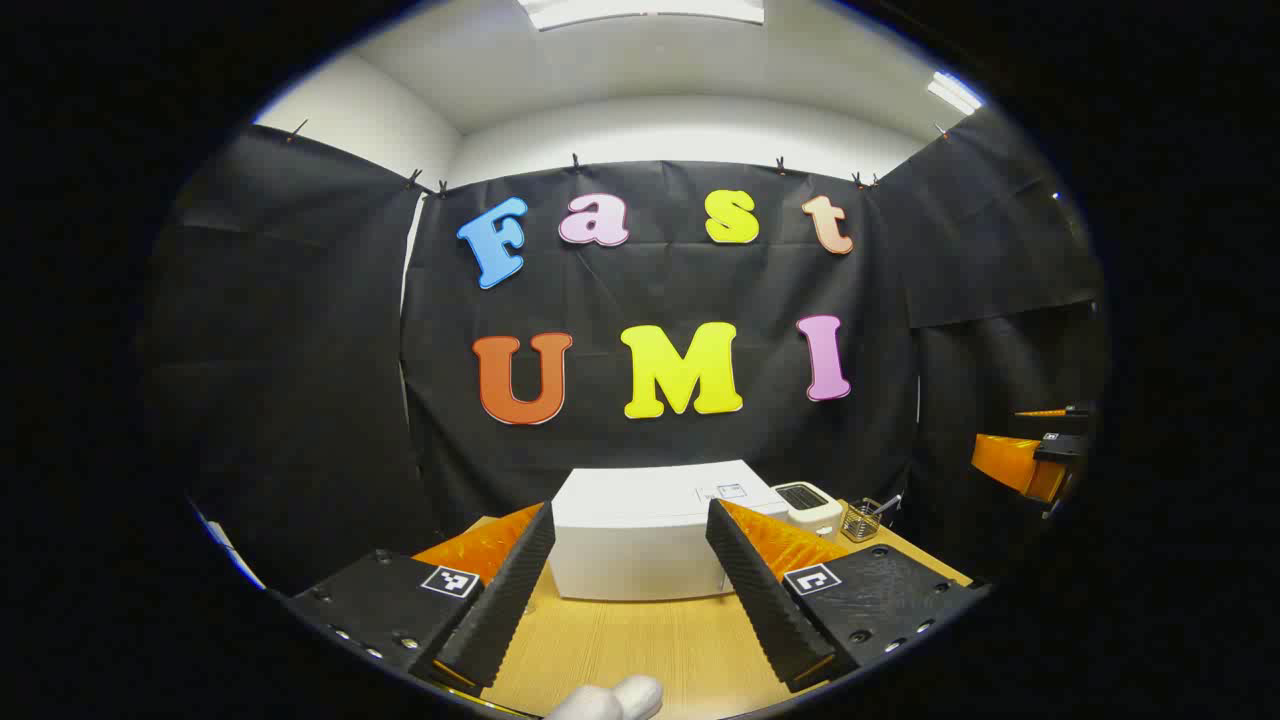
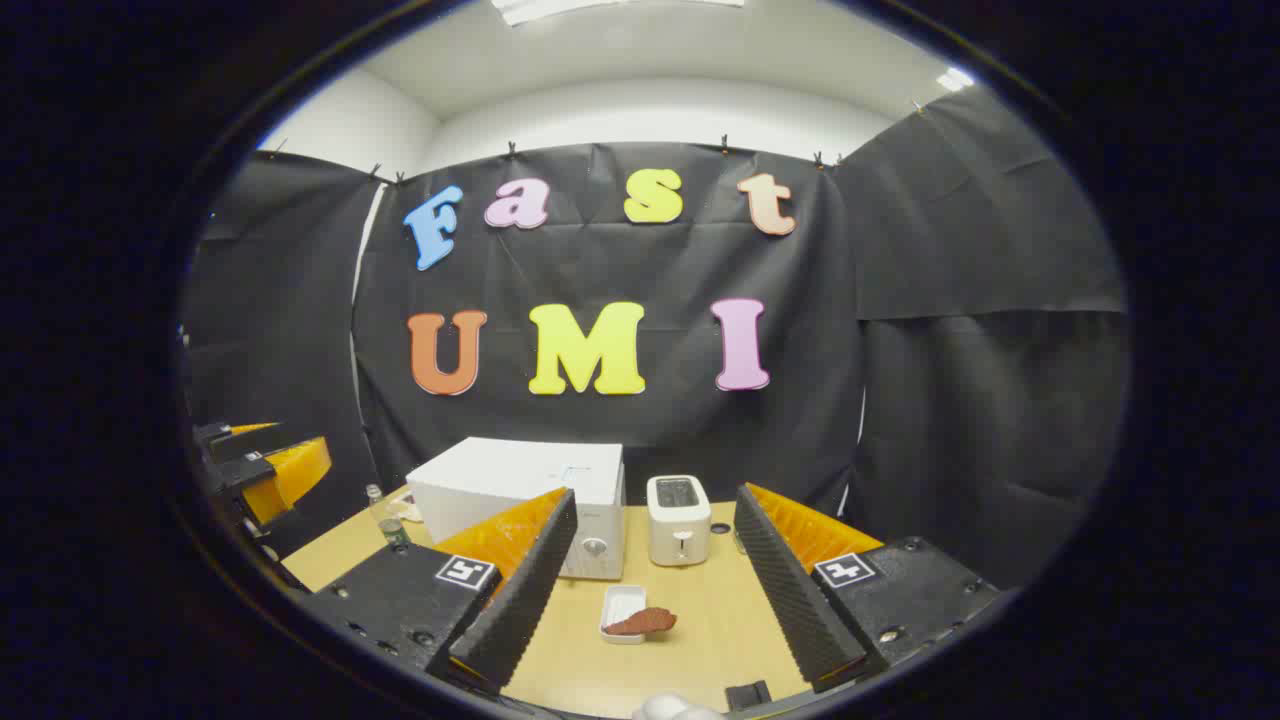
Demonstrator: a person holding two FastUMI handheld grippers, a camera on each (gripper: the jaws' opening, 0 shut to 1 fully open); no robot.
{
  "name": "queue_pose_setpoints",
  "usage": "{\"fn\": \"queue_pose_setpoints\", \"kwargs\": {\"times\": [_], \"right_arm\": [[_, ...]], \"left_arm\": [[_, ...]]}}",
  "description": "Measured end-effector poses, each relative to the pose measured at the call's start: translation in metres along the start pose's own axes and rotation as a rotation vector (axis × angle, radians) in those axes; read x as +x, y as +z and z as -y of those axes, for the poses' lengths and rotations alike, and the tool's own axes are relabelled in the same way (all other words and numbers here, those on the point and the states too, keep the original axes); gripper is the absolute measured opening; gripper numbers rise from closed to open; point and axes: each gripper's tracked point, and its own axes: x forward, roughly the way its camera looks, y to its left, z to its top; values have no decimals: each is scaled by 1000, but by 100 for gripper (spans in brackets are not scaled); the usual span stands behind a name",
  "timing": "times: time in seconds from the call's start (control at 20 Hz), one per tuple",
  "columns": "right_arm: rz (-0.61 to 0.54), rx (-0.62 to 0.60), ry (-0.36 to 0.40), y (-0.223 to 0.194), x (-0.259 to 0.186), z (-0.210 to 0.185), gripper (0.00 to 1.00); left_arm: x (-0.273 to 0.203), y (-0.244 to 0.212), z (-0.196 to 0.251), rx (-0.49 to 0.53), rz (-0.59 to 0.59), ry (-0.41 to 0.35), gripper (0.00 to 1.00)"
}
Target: Open the microwave oven with the left hand, put the food in, and close the microwave oven.
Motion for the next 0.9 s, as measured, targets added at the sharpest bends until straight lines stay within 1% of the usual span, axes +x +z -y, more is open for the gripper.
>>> {"fn": "queue_pose_setpoints", "kwargs": {"times": [0.05, 0.1, 0.35, 0.55, 0.65, 0.8, 0.85, 0.9], "right_arm": [[0, 0, 2, 0, 0, 1, 91], [0, -2, 1, -1, 0, 1, 100], [-1, -3, -10, 0, 1, 10, 100], [2, -13, -26, 3, 4, 21, 100], [-6, -8, -39, 3, 3, 28, 100], [-34, 25, -58, 2, 4, 42, 100], [-34, 36, -69, 5, 2, 47, 91], [-30, 43, -89, 10, 0, 56, 100]], "left_arm": [[1, 0, 0, 1, 1, 4, 95], [2, -3, -1, 8, -4, 8, 95], [11, -13, 3, 27, -22, 9, 95], [22, -20, 13, 28, -30, -5, 95], [30, -26, 20, 30, -28, -18, 95], [47, -42, 42, 34, -16, -58, 95], [55, -48, 50, 36, -16, -69, 95], [61, -60, 58, 32, -23, -81, 95]]}}
